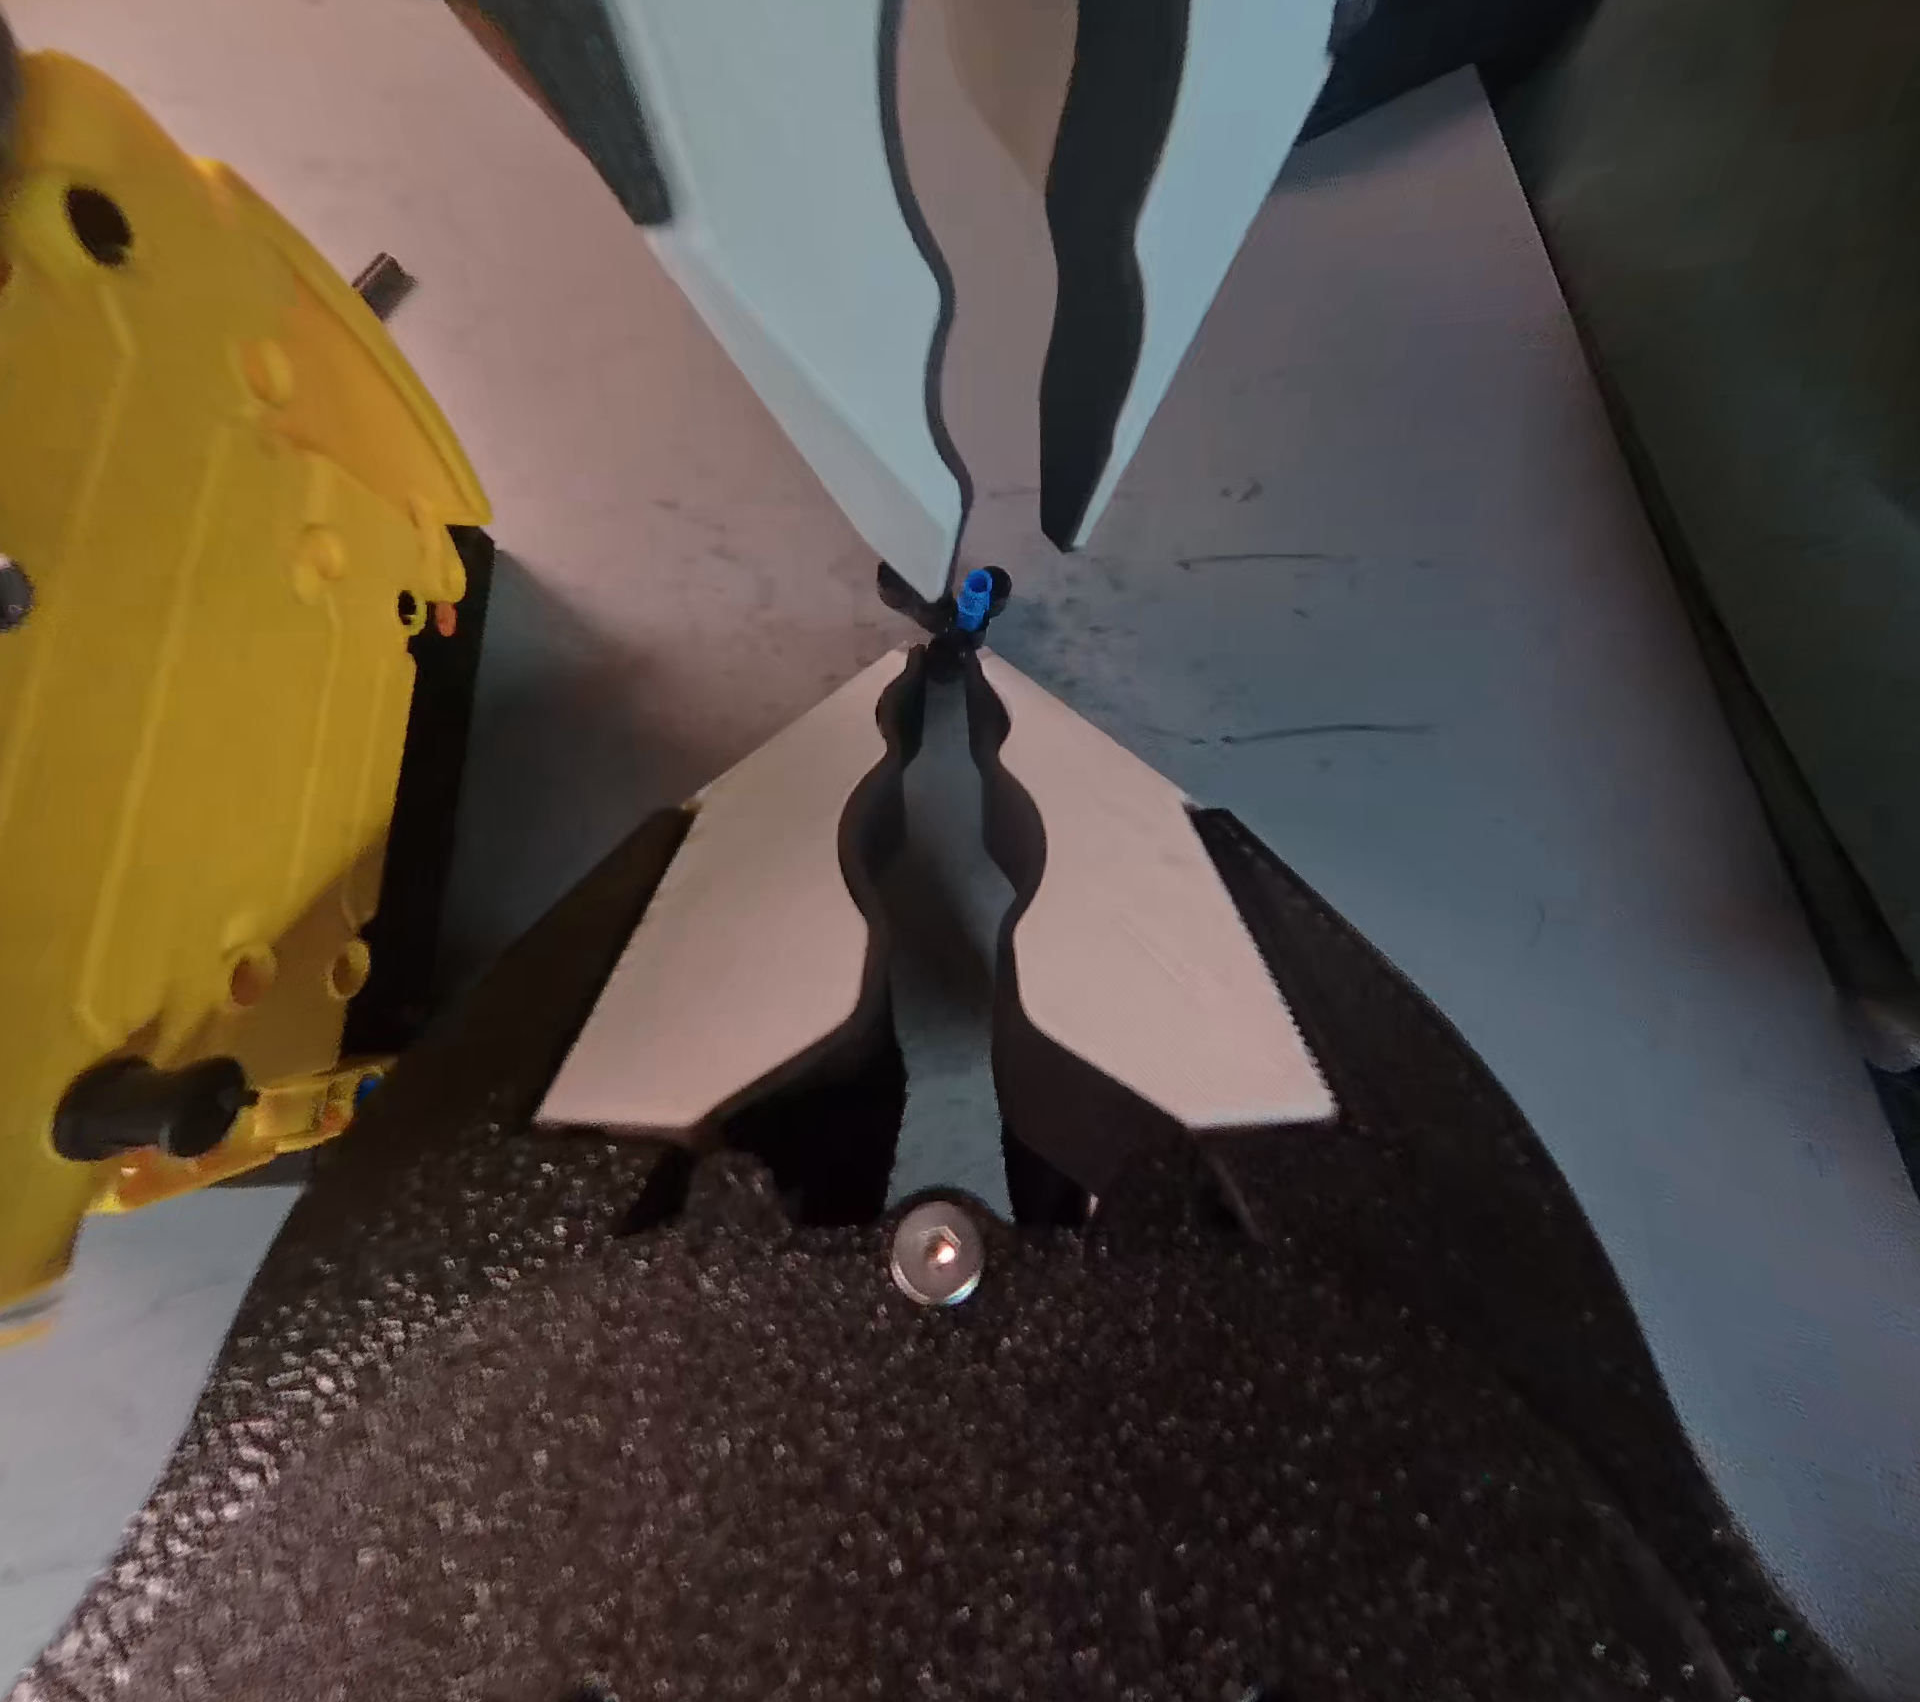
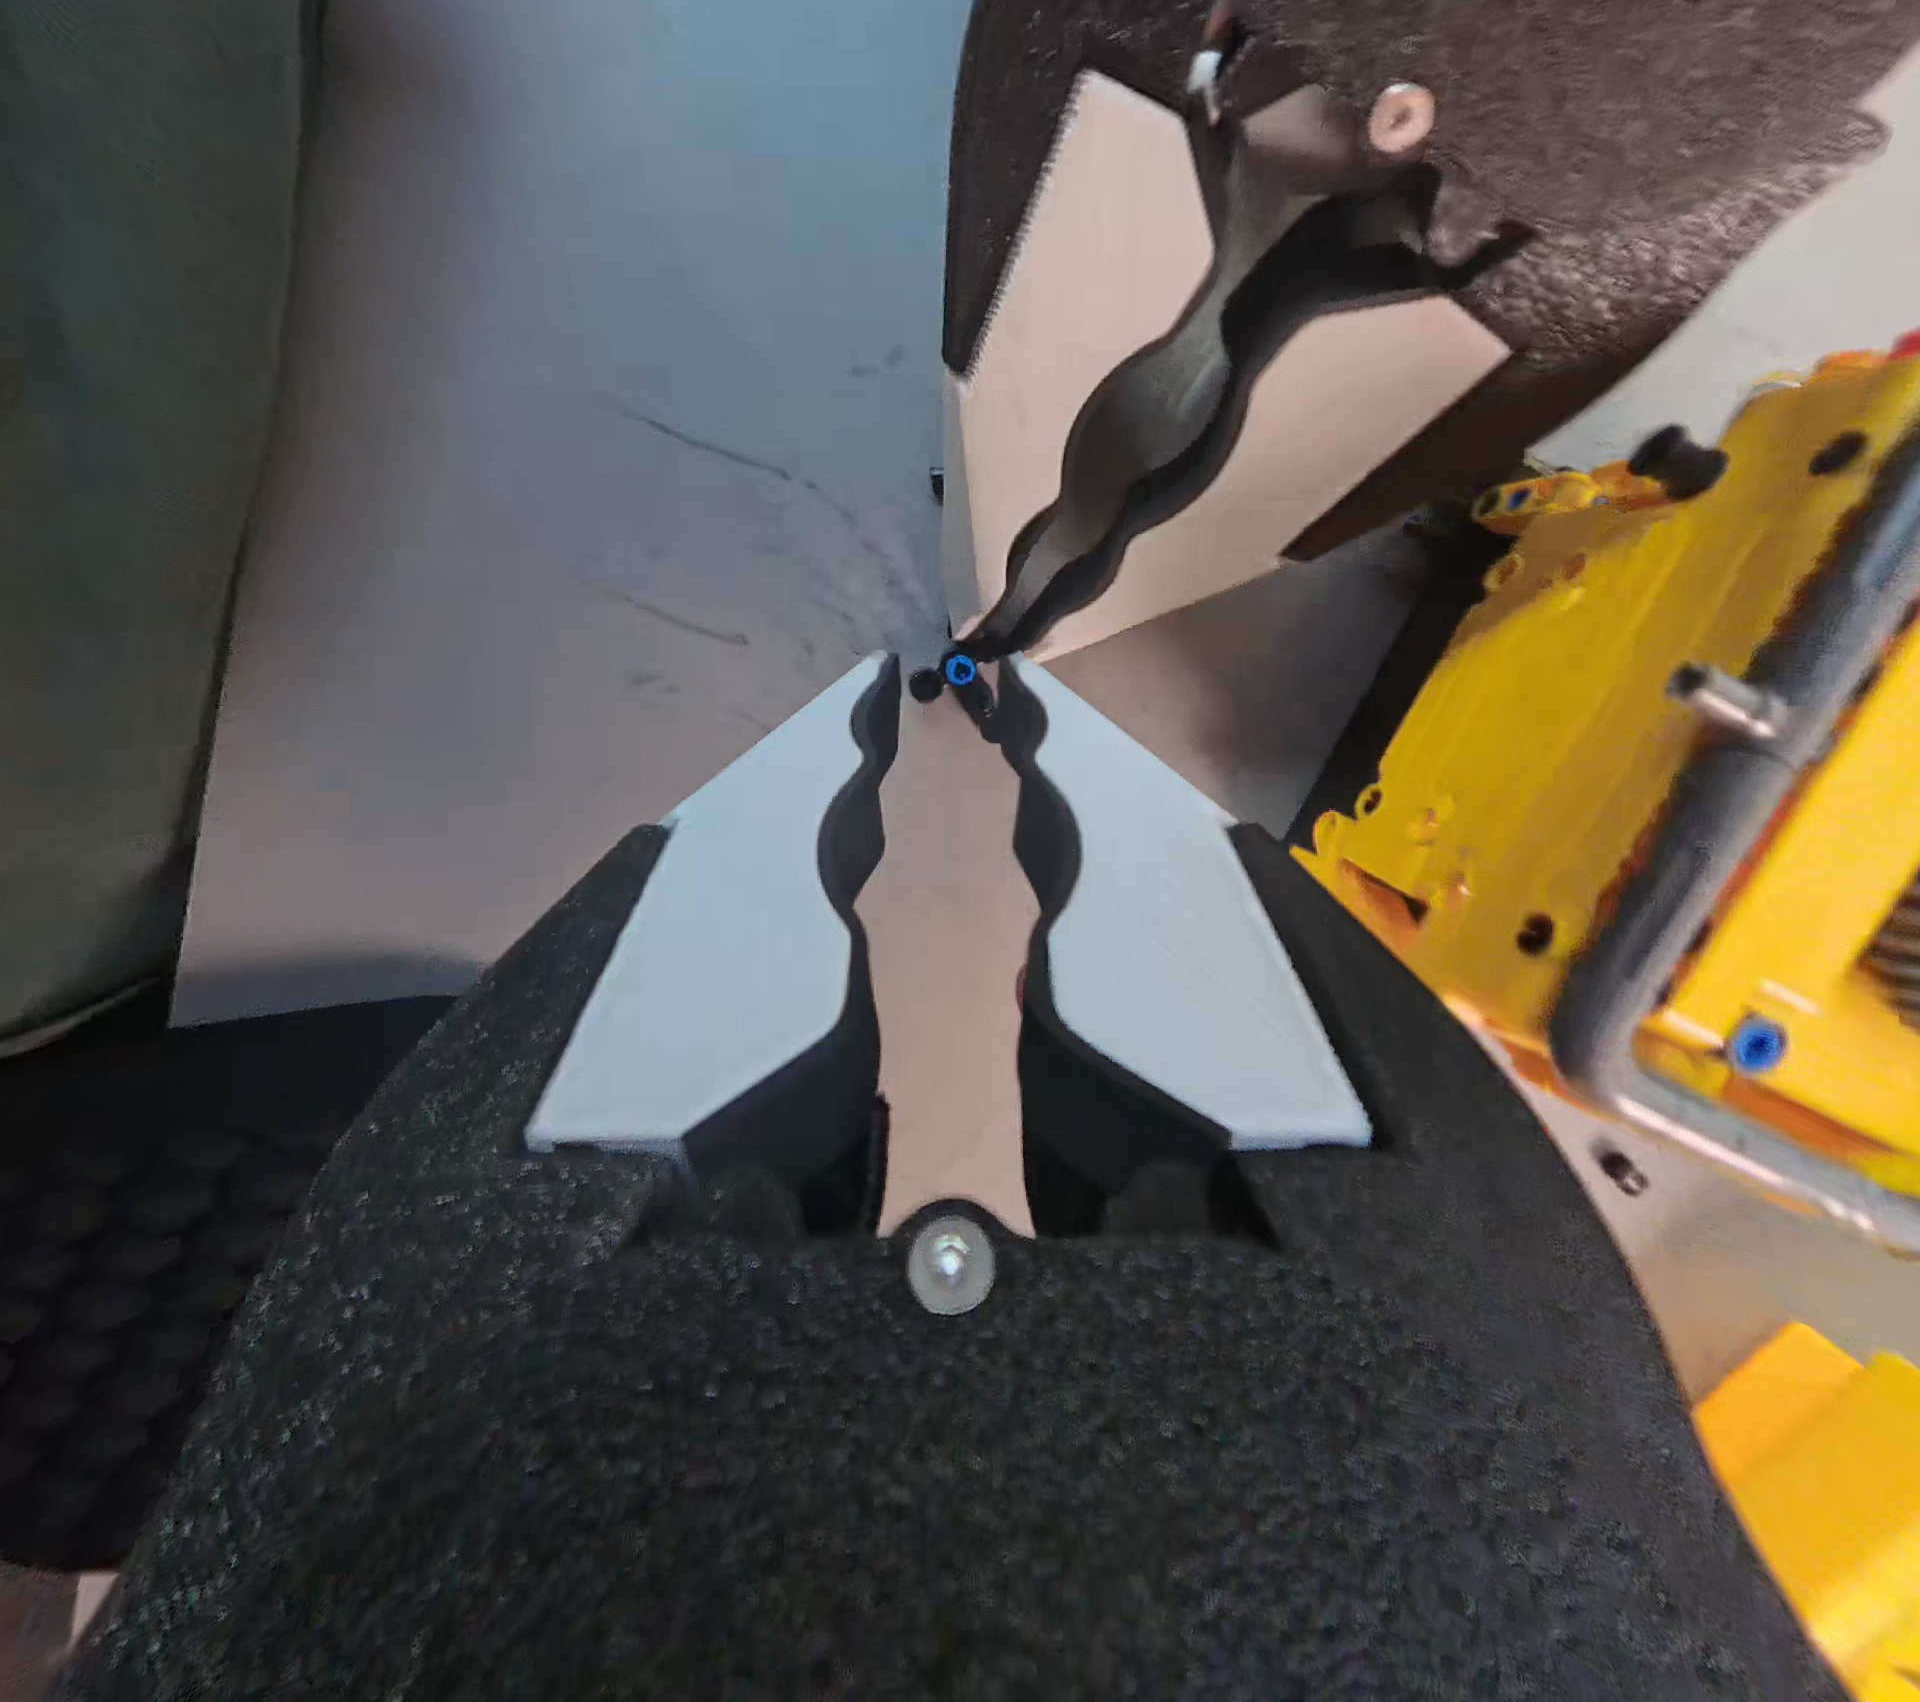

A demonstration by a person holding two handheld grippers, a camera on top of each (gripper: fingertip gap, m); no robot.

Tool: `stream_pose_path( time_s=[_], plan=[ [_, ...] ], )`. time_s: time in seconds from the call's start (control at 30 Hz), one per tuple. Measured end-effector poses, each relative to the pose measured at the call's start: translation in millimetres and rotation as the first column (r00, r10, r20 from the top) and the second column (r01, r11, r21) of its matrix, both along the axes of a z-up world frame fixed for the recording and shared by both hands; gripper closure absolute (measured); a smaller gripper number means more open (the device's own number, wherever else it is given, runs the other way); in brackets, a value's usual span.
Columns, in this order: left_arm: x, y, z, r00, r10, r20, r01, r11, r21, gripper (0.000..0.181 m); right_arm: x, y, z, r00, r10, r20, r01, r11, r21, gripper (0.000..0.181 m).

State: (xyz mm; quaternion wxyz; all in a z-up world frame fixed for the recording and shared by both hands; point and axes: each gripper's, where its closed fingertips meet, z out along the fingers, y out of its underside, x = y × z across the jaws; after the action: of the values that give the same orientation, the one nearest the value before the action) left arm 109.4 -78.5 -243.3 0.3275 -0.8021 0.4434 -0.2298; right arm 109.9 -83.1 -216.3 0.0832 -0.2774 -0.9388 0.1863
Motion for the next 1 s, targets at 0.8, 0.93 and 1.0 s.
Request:
stream_pose_path(
  time_s=[0.8, 0.93, 1.0],
  plan=[
    [-36.5, 19.5, 91.7, 0.811, 0.181, 0.556, -0.250, 0.967, 0.049, 0.147, -39.8, 42.7, 53.7, 0.653, -0.160, -0.740, 0.135, 0.986, -0.095, 0.175],
    [-40.0, 24.3, 105.0, 0.690, 0.247, 0.681, -0.267, 0.961, -0.077, 0.144, -46.3, 45.6, 70.6, 0.514, -0.047, -0.856, 0.187, 0.981, 0.059, 0.174],
    [-35.8, 25.1, 101.2, 0.718, 0.253, 0.649, -0.279, 0.958, -0.065, 0.145, -47.5, 44.5, 74.5, 0.484, -0.021, -0.875, 0.210, 0.973, 0.093, 0.174]
  ],
)
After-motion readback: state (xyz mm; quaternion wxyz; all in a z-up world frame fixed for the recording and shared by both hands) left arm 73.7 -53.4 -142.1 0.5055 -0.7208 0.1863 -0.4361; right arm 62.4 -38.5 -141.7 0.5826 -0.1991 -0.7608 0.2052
